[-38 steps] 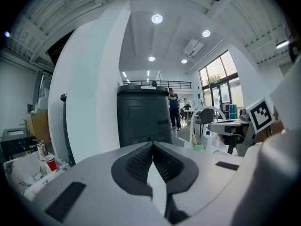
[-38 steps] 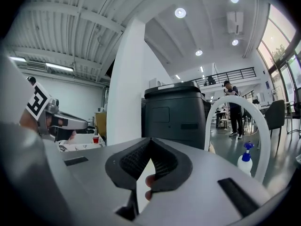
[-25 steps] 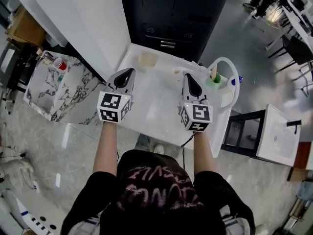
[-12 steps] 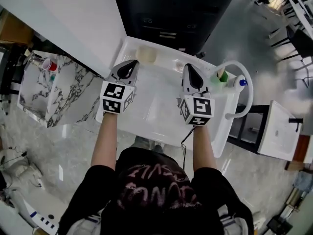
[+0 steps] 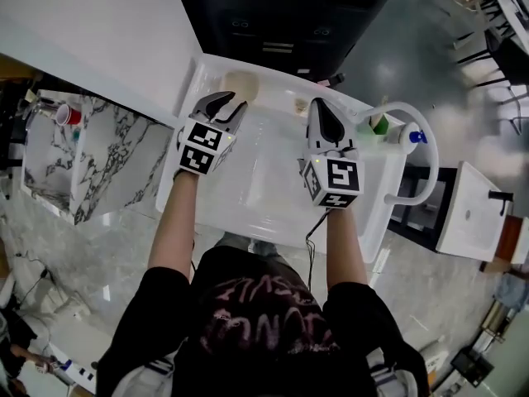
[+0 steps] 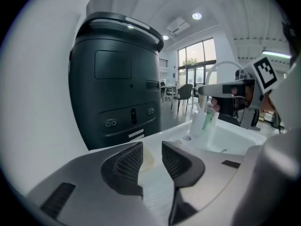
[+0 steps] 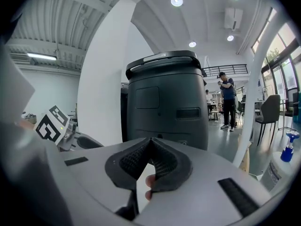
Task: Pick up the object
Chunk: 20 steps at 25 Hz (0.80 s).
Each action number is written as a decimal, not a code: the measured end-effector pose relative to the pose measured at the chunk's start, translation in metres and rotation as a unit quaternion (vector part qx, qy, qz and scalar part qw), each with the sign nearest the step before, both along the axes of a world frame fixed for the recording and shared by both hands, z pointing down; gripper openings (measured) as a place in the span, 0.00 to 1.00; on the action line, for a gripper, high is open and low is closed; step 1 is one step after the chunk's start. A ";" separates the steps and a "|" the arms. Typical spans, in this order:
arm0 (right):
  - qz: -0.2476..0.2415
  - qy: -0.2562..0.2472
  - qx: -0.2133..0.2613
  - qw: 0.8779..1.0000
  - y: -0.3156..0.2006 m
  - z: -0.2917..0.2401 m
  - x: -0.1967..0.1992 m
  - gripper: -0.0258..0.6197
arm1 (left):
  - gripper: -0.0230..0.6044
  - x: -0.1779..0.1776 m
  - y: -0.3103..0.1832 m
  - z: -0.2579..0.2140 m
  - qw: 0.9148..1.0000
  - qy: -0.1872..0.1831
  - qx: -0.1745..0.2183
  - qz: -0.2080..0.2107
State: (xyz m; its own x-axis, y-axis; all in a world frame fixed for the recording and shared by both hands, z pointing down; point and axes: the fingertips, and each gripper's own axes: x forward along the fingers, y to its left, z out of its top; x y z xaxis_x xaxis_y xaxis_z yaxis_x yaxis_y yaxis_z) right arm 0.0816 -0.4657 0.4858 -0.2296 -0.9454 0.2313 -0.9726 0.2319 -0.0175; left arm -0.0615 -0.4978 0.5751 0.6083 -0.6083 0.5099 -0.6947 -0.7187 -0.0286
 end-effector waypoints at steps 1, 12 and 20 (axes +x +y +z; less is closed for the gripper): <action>0.002 -0.001 -0.002 1.000 -0.001 0.002 0.001 0.06 | 0.25 0.004 -0.002 0.006 1.000 -0.016 -0.002 0.013; 0.017 -0.006 -0.022 1.000 -0.016 0.025 0.009 0.06 | 0.38 0.028 -0.021 0.085 0.986 -0.122 -0.062 0.100; 0.022 -0.003 -0.033 0.999 -0.025 0.035 0.012 0.06 | 0.33 0.038 -0.032 0.108 0.978 -0.151 -0.078 0.119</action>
State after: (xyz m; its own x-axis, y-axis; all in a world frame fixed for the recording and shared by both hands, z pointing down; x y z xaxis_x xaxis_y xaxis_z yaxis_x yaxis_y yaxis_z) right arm 0.0937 -0.4904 0.5208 -0.1890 -0.9378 0.2914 -0.9818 0.1862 -0.0375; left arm -0.0235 -0.5294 0.6829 0.5310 -0.3676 0.7635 -0.4841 -0.8711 -0.0827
